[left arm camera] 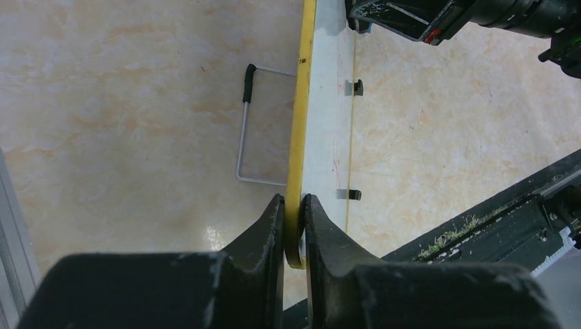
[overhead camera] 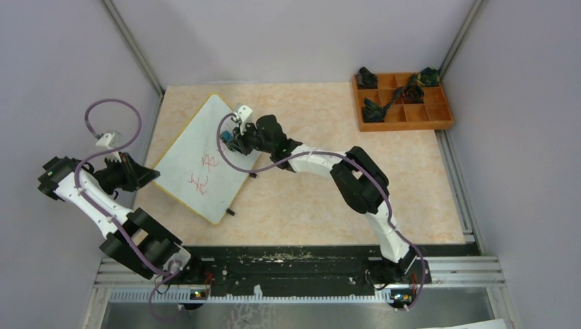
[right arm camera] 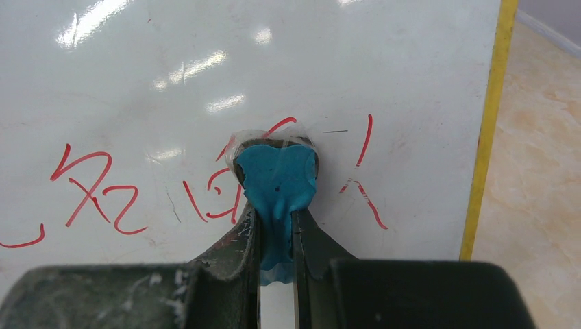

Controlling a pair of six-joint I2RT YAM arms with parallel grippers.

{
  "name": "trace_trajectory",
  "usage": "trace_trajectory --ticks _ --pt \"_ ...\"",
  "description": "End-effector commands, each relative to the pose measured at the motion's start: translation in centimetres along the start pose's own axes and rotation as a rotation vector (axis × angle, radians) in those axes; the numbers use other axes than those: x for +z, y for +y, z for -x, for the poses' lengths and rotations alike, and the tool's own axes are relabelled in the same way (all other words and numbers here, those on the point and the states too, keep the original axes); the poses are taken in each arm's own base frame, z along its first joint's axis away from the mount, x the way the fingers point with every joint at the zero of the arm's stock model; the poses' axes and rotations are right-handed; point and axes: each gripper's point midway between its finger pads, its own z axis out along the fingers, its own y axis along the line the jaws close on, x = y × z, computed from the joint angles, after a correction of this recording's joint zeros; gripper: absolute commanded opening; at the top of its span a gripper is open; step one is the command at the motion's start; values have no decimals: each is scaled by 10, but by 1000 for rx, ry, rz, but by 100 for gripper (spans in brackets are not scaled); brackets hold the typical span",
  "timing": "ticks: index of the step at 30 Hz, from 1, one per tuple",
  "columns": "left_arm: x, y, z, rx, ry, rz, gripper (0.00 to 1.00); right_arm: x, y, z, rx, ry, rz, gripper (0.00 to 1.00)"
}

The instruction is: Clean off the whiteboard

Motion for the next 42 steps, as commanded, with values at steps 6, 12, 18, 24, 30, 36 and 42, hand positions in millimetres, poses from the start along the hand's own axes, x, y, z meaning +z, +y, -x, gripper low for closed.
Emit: trace_trajectory --ticks 6,12,18,24,30,36,42 --pt "-3 5 1 93 14 35 0 8 -11 17 -92 -31 -68 0" --pt "-4 6 1 103 19 40 0 5 -49 24 -74 -46 -132 0" --pt "-3 5 2 110 12 36 0 7 -83 37 -79 -59 -175 0" --pt "-2 3 0 111 13 31 0 14 -91 51 -80 -73 -160 0" --pt "0 0 -3 111 18 24 0 18 -68 57 -72 -79 -108 0" --pt "1 -1 -4 113 18 19 0 19 -27 55 -90 -71 -52 0" --pt "1 -3 -2 118 16 19 0 15 32 60 -117 -73 37 0"
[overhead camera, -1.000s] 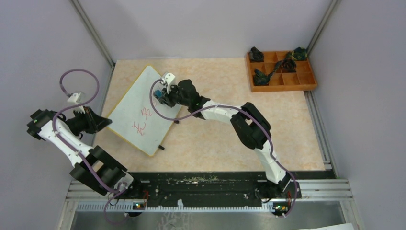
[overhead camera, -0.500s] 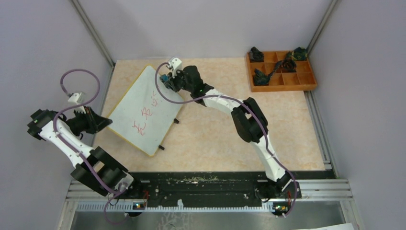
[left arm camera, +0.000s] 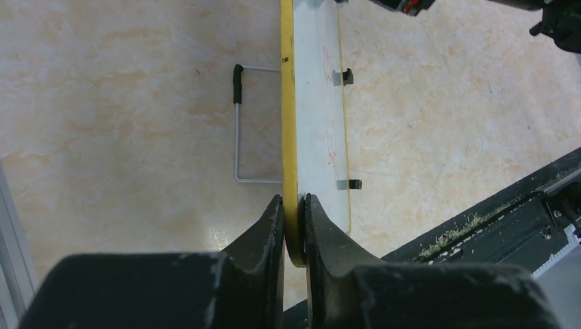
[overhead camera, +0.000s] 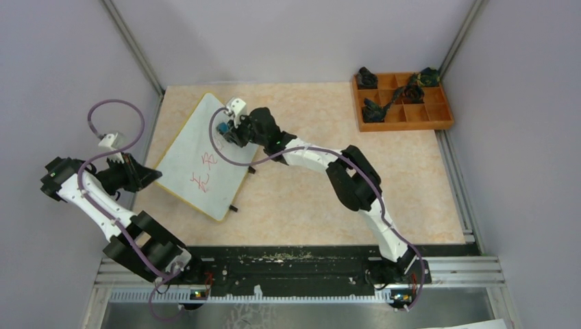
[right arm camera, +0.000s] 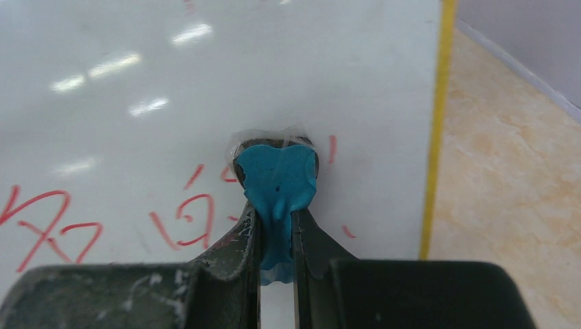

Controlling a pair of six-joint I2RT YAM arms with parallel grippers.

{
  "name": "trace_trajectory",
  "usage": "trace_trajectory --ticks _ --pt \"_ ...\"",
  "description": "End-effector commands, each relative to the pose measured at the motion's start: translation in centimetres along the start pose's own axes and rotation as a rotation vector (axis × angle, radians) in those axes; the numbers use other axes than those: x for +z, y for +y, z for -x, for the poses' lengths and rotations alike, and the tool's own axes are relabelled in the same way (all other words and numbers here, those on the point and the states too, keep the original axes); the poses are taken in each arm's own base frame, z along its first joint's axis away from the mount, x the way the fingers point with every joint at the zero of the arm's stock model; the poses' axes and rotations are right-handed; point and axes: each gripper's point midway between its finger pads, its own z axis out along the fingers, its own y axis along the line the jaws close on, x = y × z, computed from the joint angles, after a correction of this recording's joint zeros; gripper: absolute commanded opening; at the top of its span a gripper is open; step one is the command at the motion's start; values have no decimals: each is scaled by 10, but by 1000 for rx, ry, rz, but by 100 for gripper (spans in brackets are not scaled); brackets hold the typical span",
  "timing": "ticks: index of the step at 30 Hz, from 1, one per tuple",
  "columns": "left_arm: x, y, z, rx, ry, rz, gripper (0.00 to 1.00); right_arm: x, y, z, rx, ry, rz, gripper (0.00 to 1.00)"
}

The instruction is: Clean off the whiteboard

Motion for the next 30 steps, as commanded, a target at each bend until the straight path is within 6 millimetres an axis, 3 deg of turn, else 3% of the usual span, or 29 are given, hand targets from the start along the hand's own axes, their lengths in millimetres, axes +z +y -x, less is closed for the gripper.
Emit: trace_trajectory --ticks 1,3,6,14,23,30 --pt "-1 5 -2 95 18 28 0 -15 76 52 -53 -86 132 0" --pt "-1 5 -2 97 21 29 0 -20 91 56 -69 -92 147 0" --pt "0 5 -3 96 22 26 0 -26 95 63 -83 -106 135 0" --pt "2 7 -6 103 28 13 0 -12 51 59 -123 -86 22 0" --pt "1 4 -8 142 46 23 0 0 -15 57 -88 -90 -68 0" --pt "0 7 -5 144 50 28 0 2 -25 58 -89 -96 -72 0"
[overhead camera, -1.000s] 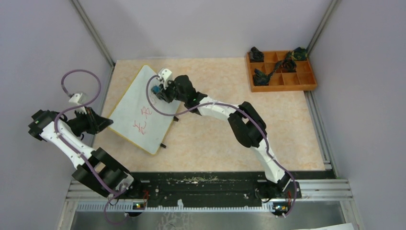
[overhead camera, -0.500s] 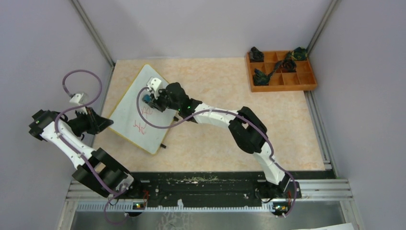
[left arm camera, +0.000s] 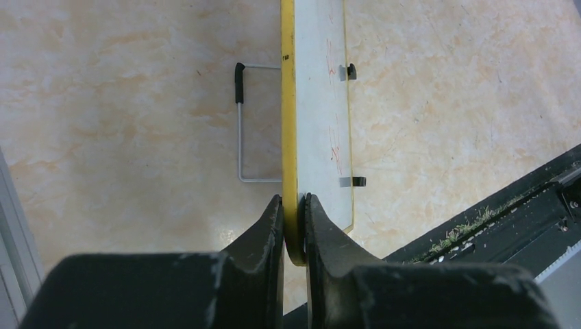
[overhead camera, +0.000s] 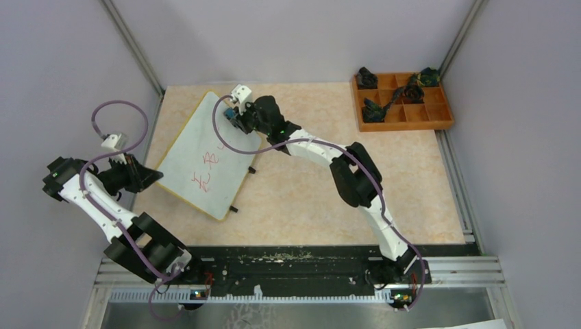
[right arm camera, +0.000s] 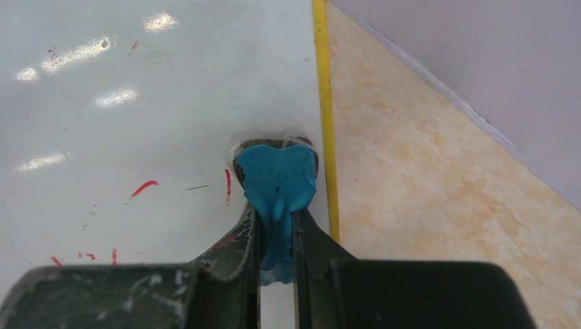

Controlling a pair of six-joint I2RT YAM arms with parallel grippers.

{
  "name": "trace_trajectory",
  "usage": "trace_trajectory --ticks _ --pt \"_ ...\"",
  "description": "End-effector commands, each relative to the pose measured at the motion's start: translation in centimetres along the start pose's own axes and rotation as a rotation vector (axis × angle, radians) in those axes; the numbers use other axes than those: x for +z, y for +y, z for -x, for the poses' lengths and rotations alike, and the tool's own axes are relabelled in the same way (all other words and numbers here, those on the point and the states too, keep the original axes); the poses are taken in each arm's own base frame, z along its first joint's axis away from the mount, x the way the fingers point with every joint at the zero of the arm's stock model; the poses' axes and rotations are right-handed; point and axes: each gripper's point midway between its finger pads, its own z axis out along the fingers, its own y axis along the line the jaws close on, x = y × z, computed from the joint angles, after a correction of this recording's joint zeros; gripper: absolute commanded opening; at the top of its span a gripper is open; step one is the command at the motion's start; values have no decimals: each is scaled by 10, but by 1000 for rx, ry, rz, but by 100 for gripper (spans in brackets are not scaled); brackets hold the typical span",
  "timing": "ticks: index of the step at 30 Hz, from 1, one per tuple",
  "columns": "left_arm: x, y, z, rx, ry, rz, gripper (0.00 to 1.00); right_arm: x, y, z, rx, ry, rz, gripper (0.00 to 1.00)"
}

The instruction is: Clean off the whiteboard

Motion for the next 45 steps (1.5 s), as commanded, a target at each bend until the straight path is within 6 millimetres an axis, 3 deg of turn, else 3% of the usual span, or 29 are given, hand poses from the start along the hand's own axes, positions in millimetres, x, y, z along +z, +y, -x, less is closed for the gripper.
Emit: trace_trajectory --ticks 1,8,15,20,26,31,35,41,45 --pt "-2 8 -2 99 41 35 0 4 8 35 -12 -89 24 0" --pt "-2 8 -4 105 48 33 0 -2 30 41 17 -101 99 0" --pt "0 7 -3 104 44 24 0 -19 70 55 -1 -117 170 0" --pt "1 4 -4 107 43 19 0 -15 66 53 -8 -105 158 0" --pt "1 1 -5 112 40 18 0 -21 76 63 -5 -123 189 0" --pt "1 -1 -5 117 41 18 0 -9 59 52 -19 -97 133 0" --pt "1 -2 -6 119 41 18 0 1 22 42 3 -75 65 0" --pt "2 -2 -6 118 41 13 0 -3 -25 30 35 -58 -3 0" --pt "3 -1 -5 113 38 8 0 -3 -30 22 32 -50 -4 0"
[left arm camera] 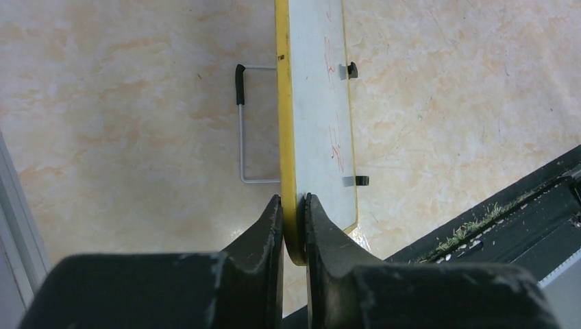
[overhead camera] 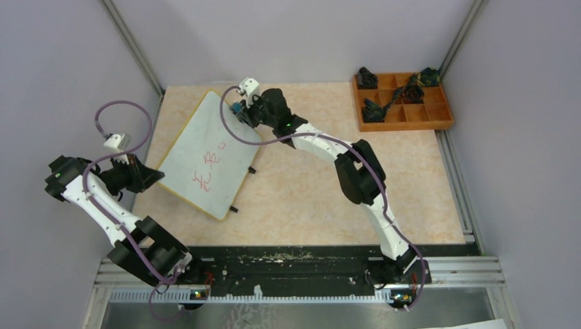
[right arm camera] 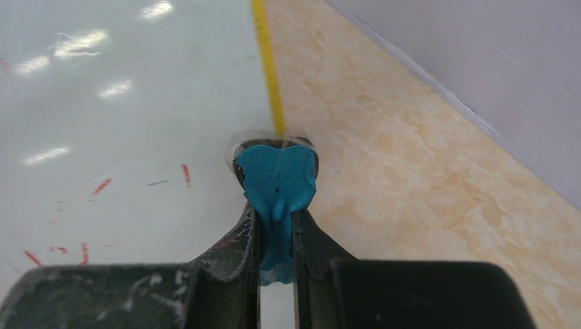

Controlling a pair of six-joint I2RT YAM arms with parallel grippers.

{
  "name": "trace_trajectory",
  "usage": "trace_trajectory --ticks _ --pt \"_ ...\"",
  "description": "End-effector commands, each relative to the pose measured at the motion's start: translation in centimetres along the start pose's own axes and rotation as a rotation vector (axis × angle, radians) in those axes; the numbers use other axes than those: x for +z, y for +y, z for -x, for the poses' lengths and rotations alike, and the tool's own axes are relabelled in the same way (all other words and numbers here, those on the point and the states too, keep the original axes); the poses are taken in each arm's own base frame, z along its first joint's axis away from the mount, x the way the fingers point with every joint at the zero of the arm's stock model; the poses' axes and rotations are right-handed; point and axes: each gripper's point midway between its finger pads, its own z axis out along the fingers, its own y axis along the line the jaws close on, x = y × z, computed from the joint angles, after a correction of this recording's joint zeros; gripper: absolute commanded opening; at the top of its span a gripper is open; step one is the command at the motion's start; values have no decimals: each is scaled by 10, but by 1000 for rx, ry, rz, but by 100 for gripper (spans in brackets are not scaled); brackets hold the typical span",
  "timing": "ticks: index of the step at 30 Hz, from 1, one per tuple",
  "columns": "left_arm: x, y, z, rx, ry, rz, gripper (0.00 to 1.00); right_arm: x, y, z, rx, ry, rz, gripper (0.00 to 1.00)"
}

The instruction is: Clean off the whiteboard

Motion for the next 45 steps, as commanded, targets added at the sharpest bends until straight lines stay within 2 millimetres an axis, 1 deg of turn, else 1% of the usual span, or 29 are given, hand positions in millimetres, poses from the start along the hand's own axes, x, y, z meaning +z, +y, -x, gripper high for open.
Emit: trace_trajectory --ticks 1,14,21,27,31,34,45 --pt "2 5 -6 71 32 3 0 3 -14 18 -5 -67 -15 0" --pt "3 5 -7 71 35 1 0 3 4 3 51 -66 58 0" --pt "4 4 -8 69 36 -3 0 3 21 -10 59 -49 82 0" --pt "4 3 -10 70 38 -4 0 1 39 -13 61 -46 106 0" --pt "5 3 -10 71 38 -6 0 -5 57 -8 58 -55 134 0" --pt "5 3 -10 71 38 -8 0 -10 75 -5 49 -61 154 0" --pt "5 3 -9 73 43 -5 0 -33 140 22 46 -114 258 0"
